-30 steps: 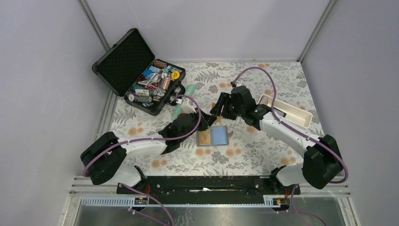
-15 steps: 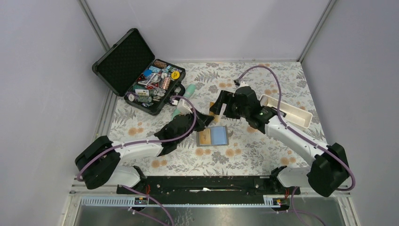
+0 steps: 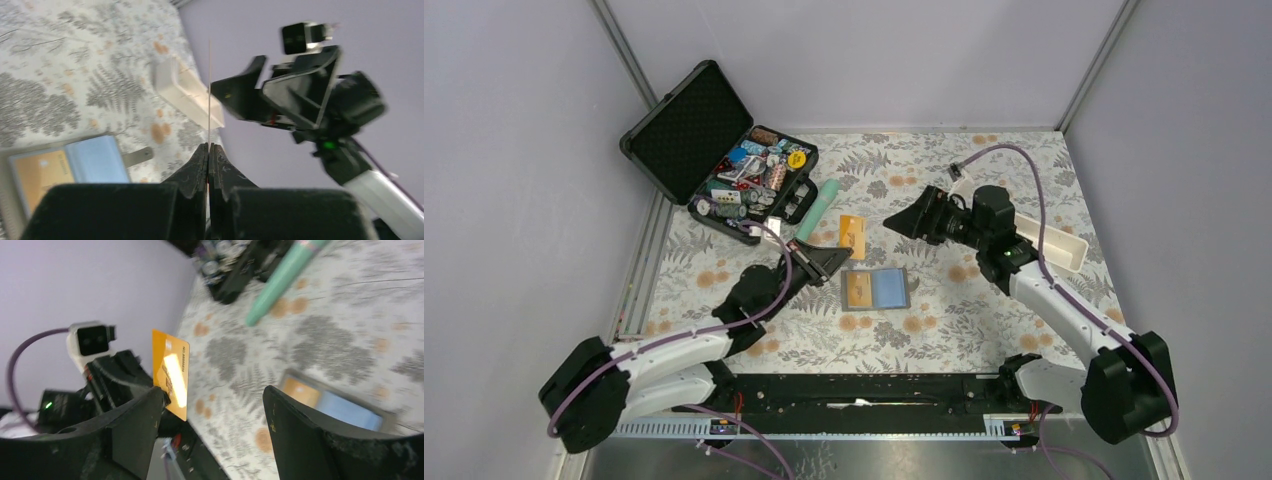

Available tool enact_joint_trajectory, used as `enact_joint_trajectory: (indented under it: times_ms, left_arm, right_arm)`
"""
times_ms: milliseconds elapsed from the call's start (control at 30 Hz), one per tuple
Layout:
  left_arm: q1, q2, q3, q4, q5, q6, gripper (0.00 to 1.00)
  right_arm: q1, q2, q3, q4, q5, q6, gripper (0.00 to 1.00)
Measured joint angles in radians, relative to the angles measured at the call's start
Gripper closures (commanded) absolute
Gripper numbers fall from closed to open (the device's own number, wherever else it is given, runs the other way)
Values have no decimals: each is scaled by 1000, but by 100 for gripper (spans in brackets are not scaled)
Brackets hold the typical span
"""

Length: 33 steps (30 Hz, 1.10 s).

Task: Put the credit cards into the card holder
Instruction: Pick up the credit card from the storage box.

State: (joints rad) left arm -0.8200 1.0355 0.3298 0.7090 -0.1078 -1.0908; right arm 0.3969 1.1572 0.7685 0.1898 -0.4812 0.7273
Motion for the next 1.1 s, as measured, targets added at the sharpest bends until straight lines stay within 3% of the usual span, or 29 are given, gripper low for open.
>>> enact_joint_trajectory:
  times_ms: [167, 433, 700, 767, 800, 867, 933, 1000, 1100]
  left_arm:
    - [0, -135, -22, 21, 29, -2, 100]
    - [0, -181, -23, 19, 77, -2, 100]
    - [0, -142, -22, 26, 140, 2, 100]
    - [0, -142, -22, 36, 147, 2, 100]
    - [0, -142, -22, 41, 150, 2, 95]
    - [0, -142, -22, 53, 159, 2, 63]
    - [2, -142, -21, 48, 170, 8, 41]
    - [2, -142, -20, 37, 190, 13, 28]
    - [2, -145, -14, 10, 211, 26, 25]
  right_arm:
    - [2, 64, -26, 237, -230, 121, 33]
    - [34, 134, -25, 451, -389, 243, 46]
    - [80, 185, -19, 530, -434, 300, 75]
    - [80, 185, -19, 535, -435, 306, 89]
    - [80, 185, -19, 538, -435, 307, 95]
    - [80, 185, -19, 541, -436, 310, 100]
    - [80, 185, -18, 544, -441, 315, 100]
    - [82, 185, -13, 538, -447, 309, 100]
    - [82, 185, 2, 511, -455, 286, 100]
